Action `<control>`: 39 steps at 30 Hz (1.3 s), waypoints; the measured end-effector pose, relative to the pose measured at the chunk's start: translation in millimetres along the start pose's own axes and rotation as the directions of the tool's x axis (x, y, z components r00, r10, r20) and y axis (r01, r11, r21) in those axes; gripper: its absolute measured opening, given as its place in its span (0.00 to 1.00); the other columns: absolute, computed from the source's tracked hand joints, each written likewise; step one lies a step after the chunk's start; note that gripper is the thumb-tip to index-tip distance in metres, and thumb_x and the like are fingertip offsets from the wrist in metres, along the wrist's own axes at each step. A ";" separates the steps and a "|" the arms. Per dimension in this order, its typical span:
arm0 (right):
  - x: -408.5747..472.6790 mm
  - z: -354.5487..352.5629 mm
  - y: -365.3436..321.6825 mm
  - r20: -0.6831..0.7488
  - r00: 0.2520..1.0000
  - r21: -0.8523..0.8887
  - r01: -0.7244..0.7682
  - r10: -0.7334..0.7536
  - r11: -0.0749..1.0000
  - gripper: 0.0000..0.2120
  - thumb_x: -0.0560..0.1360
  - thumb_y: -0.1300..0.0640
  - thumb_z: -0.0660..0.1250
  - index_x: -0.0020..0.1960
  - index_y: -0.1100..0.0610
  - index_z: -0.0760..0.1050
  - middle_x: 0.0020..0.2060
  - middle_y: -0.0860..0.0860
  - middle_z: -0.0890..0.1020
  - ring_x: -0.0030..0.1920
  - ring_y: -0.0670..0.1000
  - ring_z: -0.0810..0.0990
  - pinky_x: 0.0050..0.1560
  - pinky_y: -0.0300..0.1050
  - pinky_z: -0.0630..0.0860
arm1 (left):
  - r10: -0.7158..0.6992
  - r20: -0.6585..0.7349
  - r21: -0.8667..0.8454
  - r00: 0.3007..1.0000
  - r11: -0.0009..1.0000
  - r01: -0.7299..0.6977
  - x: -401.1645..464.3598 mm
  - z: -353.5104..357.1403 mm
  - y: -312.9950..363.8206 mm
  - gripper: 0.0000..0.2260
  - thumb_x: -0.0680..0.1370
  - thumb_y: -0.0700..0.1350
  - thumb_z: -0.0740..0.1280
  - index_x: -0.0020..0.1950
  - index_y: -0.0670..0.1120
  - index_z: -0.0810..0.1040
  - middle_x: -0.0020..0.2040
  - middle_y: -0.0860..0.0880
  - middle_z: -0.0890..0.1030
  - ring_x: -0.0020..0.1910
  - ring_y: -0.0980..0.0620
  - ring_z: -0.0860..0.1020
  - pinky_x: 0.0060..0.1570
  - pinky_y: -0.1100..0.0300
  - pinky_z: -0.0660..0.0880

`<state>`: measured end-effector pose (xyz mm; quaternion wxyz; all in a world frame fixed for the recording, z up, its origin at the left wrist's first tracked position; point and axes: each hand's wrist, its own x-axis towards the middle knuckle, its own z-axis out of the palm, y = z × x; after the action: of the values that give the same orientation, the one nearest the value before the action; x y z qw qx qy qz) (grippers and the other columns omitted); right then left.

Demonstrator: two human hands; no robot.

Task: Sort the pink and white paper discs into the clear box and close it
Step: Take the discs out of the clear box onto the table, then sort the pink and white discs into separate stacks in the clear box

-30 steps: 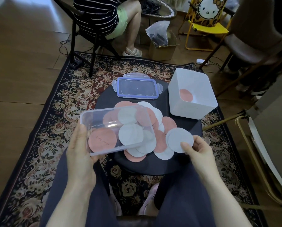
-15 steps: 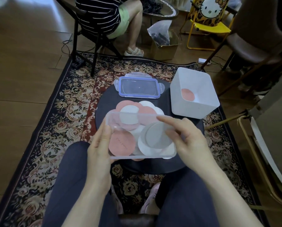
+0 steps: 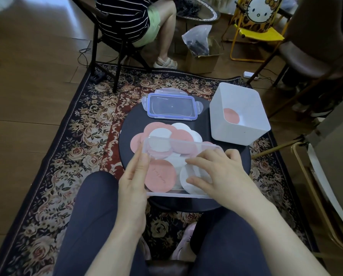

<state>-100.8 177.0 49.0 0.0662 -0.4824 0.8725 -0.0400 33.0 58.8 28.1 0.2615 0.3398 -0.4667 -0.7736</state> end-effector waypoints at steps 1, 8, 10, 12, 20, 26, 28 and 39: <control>-0.4 -1.2 -0.1 0.020 1.000 0.035 -0.002 0.001 0.999 0.19 0.76 0.38 0.59 0.65 0.41 0.73 0.56 0.42 0.74 0.59 0.47 0.70 0.59 0.47 0.55 | 0.003 0.008 0.004 1.000 1.000 -0.003 -0.2 0.2 0.0 0.18 0.76 0.55 0.63 0.65 0.56 0.77 0.61 0.56 0.81 0.61 0.57 0.78 0.61 0.51 0.73; -4.7 3.3 1.7 0.045 0.998 0.054 0.036 -0.039 0.998 0.16 0.79 0.42 0.56 0.66 0.36 0.68 0.58 0.42 0.69 0.58 0.46 0.69 0.61 0.49 0.56 | 0.008 0.013 0.021 1.000 1.000 -0.008 0.0 -1.4 -2.0 0.19 0.74 0.57 0.64 0.65 0.56 0.77 0.62 0.56 0.80 0.63 0.57 0.77 0.67 0.46 0.70; -6.3 3.2 2.8 0.033 0.999 0.055 0.025 -0.027 0.998 0.14 0.80 0.43 0.56 0.65 0.37 0.68 0.58 0.42 0.68 0.59 0.45 0.68 0.62 0.48 0.56 | -0.003 0.022 0.020 1.000 1.000 0.003 0.6 -1.4 -4.4 0.19 0.75 0.56 0.64 0.66 0.56 0.77 0.63 0.56 0.80 0.64 0.56 0.76 0.67 0.44 0.69; -7.5 3.0 3.9 0.030 0.999 0.053 0.019 -0.020 0.998 0.14 0.80 0.43 0.56 0.65 0.38 0.67 0.57 0.41 0.67 0.59 0.45 0.67 0.62 0.47 0.55 | -0.005 0.035 0.020 0.999 1.000 0.005 1.0 -0.6 -6.5 0.17 0.78 0.54 0.64 0.67 0.55 0.77 0.64 0.55 0.79 0.65 0.54 0.75 0.68 0.44 0.68; -24.7 5.9 7.9 -0.248 0.968 0.114 0.000 0.028 0.993 0.15 0.78 0.42 0.56 0.59 0.43 0.76 0.49 0.39 0.76 0.56 0.44 0.74 0.67 0.51 0.53 | -0.022 0.058 0.005 0.998 1.000 0.022 0.8 5.4 -14.5 0.21 0.76 0.60 0.66 0.67 0.55 0.76 0.64 0.51 0.79 0.65 0.49 0.76 0.60 0.41 0.75; -67.0 18.1 9.1 -0.402 0.914 0.158 0.125 -0.052 0.979 0.09 0.74 0.46 0.68 0.52 0.47 0.78 0.44 0.41 0.79 0.51 0.44 0.78 0.63 0.46 0.62 | -0.061 0.080 -0.016 0.995 0.998 0.063 -3.1 23.4 -27.0 0.23 0.76 0.63 0.65 0.69 0.56 0.74 0.65 0.50 0.78 0.65 0.49 0.76 0.62 0.37 0.72; -78.2 29.9 16.0 -0.443 0.896 0.131 0.095 -0.027 0.987 0.05 0.75 0.53 0.66 0.50 0.48 0.79 0.40 0.42 0.79 0.46 0.46 0.78 0.60 0.44 0.63 | -0.065 0.129 0.014 0.990 0.998 0.063 -6.7 34.3 -31.0 0.22 0.75 0.63 0.66 0.68 0.60 0.74 0.66 0.54 0.78 0.66 0.51 0.75 0.64 0.38 0.71; -112.4 29.9 107.3 -0.539 0.813 0.150 -0.167 0.222 0.974 0.12 0.74 0.57 0.59 0.42 0.60 0.80 0.36 0.51 0.81 0.41 0.51 0.74 0.46 0.46 0.66 | 0.235 0.157 0.492 0.959 0.823 -0.282 -8.4 27.6 -53.8 0.19 0.75 0.62 0.59 0.65 0.63 0.74 0.60 0.65 0.76 0.61 0.60 0.74 0.57 0.64 0.73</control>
<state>-126.9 329.0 13.7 -0.1615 -0.3546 0.8962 -0.2120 12.4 102.9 -8.8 0.2435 0.2952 -0.7074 -0.5943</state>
